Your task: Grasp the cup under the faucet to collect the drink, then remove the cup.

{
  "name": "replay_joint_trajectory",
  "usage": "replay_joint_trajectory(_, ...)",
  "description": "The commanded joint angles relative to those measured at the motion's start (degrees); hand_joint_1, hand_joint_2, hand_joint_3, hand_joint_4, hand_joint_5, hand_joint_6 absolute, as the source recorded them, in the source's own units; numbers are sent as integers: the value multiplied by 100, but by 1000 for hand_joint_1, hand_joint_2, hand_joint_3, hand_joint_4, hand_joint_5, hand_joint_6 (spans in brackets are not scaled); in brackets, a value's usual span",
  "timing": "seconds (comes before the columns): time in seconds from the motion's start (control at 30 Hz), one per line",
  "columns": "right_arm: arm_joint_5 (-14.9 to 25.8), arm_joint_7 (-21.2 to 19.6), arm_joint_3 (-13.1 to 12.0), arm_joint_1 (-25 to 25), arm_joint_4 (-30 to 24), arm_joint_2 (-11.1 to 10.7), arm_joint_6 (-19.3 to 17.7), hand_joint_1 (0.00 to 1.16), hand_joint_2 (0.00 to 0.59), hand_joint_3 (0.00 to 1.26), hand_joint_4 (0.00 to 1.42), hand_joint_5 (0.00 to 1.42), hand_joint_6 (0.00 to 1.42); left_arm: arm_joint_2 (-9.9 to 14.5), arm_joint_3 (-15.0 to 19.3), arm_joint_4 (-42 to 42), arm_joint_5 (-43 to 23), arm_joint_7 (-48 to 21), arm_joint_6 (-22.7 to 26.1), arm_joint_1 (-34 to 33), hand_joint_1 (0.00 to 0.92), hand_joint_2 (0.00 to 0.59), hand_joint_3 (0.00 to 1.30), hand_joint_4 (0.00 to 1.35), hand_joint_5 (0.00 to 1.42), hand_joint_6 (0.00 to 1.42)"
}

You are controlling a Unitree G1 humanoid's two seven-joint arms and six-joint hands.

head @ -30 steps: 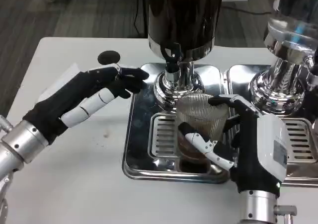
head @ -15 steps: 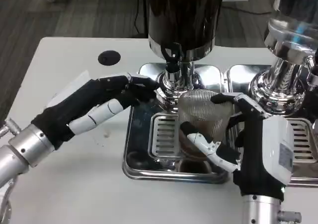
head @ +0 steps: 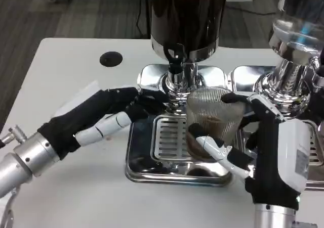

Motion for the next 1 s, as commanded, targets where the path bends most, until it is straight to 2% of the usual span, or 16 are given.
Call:
replay_joint_trajectory(0.03, -70, -89, 5, 15, -305, -25, -250, 748, 220, 593, 642, 860, 1176, 42, -5, -36, -6, -137, -90, 138, 0, 169, 353, 362, 359, 436)
replay_joint_trajectory(0.23, -66, -5, 61, 207, -548, -69, -294, 754, 221, 594, 645, 872, 1192, 187, 116, -458, -256, -302, -16, 515, 0, 170, 353, 362, 359, 440)
replay_joint_trajectory(0.43, -103, 141, 145, 558, -954, -191, -390, 755, 226, 600, 650, 876, 1193, 327, 294, -1009, -529, -388, 263, 970, 0, 170, 353, 362, 367, 451)
replay_joint_trajectory(0.7, -253, 245, 235, 938, -1406, -291, -490, 756, 229, 608, 659, 884, 1193, 393, 439, -1387, -628, -440, 502, 1230, 0, 171, 353, 362, 369, 455)
replay_joint_trajectory(0.83, -243, 335, 244, 1099, -1581, -338, -538, 757, 229, 610, 665, 887, 1193, 600, 521, -1637, -172, -385, -430, 1401, 0, 172, 336, 304, 305, 388)
replay_joint_trajectory(0.93, -225, 413, 218, 1153, -1657, -363, -556, 757, 229, 613, 668, 888, 1193, 744, 510, -1635, 26, -354, -931, 1492, 0, 172, 325, 277, 289, 355)
replay_joint_trajectory(1.0, -222, 445, 206, 1181, -1690, -363, -560, 756, 230, 615, 669, 888, 1193, 846, 537, -1598, 171, -310, -1255, 1588, 0, 171, 233, 130, 141, 234)
